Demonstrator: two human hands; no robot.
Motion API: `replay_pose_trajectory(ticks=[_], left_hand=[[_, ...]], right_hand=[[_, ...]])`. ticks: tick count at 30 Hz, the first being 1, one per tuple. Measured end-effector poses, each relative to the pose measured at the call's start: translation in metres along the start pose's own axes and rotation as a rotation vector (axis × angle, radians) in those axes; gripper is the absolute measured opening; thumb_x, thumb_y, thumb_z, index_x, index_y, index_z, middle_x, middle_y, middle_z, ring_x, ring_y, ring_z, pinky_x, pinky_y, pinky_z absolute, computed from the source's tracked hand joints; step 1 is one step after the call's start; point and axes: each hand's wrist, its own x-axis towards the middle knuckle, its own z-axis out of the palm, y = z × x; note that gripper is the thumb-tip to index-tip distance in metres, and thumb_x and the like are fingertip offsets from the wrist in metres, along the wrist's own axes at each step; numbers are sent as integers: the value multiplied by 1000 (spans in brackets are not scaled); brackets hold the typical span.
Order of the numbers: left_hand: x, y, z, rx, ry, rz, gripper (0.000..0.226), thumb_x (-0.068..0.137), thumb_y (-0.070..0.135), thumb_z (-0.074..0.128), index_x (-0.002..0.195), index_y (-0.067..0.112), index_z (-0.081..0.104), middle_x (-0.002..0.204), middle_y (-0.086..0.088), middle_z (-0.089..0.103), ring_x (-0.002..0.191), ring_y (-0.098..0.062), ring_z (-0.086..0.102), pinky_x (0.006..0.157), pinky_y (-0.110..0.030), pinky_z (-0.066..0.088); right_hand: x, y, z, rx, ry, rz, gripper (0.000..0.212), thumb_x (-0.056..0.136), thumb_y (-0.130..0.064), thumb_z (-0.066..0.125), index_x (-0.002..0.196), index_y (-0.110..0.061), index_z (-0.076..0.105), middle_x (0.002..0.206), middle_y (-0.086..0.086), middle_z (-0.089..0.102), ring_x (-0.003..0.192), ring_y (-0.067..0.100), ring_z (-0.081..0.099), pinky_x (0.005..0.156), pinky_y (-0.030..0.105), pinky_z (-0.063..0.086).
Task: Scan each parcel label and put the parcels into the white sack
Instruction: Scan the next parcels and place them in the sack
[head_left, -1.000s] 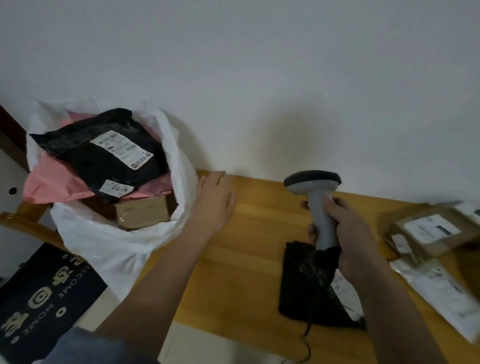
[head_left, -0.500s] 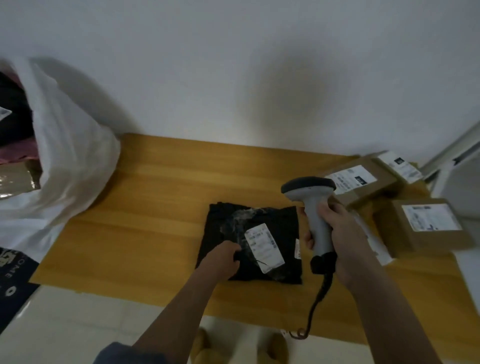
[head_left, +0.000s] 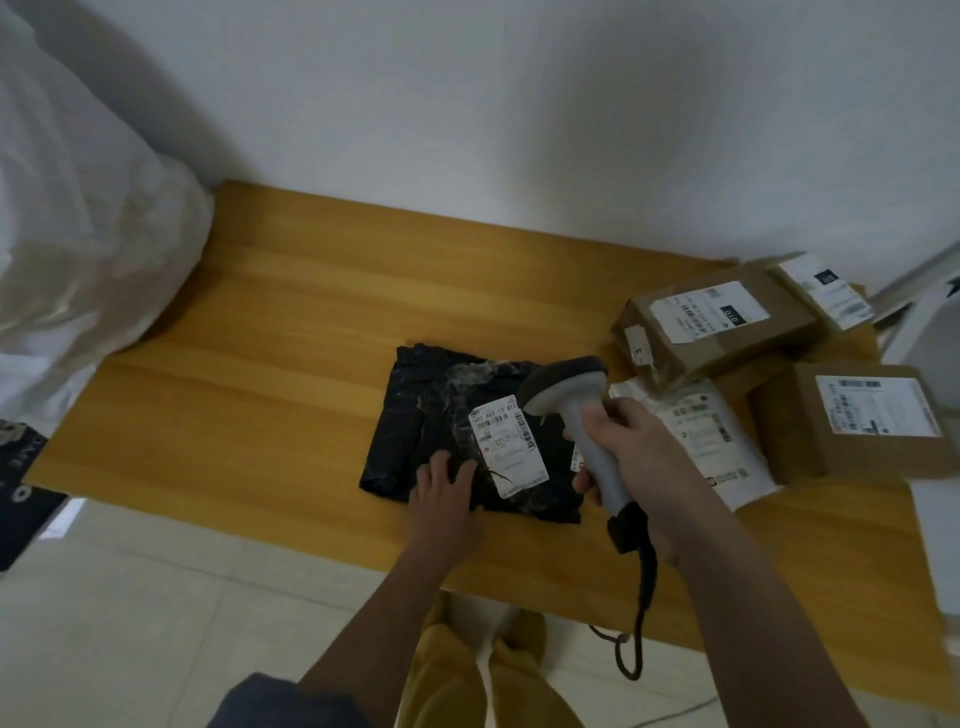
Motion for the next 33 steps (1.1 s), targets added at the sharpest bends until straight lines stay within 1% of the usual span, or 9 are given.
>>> replay_pose_trajectory(ticks=[4,6,8,11,14,19,24,30,33], left_hand=[[-2,-2,3,-409,272,-453,53,88,28,66,125,0,40,128,-18,37,120,-34,38,100,-39,36],[4,-3,2,-873,215,-807,69,86,27,71,134,-8,36,127,-20,47,118,-36,48,102,-44,43],[6,-3,-1,-1371,139,-1053,60,87,24,71,131,-4,42,114,-17,56,105,-31,58,95,-44,51],[4,3,-9,-1742,-26,-1084,47,93,17,65,133,2,47,126,-20,56,114,-32,57,93,-39,48],[3,7,-16,-1851,-98,-1064,41,94,11,63,132,3,47,128,-20,52,122,-33,52,100,-40,45],[6,6,-18,-1910,-146,-1082,19,92,1,61,109,1,52,95,-13,56,84,-24,56,96,-36,45],[7,5,-21,-1923,-134,-1108,9,93,-6,56,87,-1,52,87,-13,54,77,-22,52,97,-36,44],[9,2,-20,-1954,-109,-1035,25,99,-3,47,124,-2,49,89,-16,55,78,-27,53,97,-41,43],[6,1,-24,-1906,-156,-980,32,99,-2,46,131,1,45,100,-20,59,84,-32,58,82,-46,49]], right_hand=[[-5,-2,1,9,-5,-16,20,102,-34,47,111,-18,56,106,12,64,58,18,58,56,31,47],[-6,-4,3,16,-4,-23,20,103,-34,47,111,-17,56,105,12,64,59,19,57,58,32,46],[-9,-5,5,19,-8,-42,19,102,-34,47,109,-18,56,105,12,64,58,18,58,57,32,46],[-12,-7,7,3,-15,-66,17,102,-34,47,105,-20,56,106,11,63,59,19,58,59,33,47],[-14,-10,10,-6,-23,-83,17,102,-35,48,104,-21,57,106,11,63,59,19,57,60,33,47],[-17,-12,12,-25,-15,-105,19,102,-36,47,106,-20,56,102,10,63,59,17,57,63,35,47],[-18,-16,15,-29,-11,-111,16,101,-36,48,105,-23,56,101,9,63,61,18,58,64,36,48],[-18,-18,16,-27,-3,-106,16,101,-36,48,105,-23,56,99,9,63,60,17,58,64,36,48],[-16,-20,16,-1,0,-98,15,101,-34,48,104,-22,56,103,11,64,57,17,58,61,35,47]])
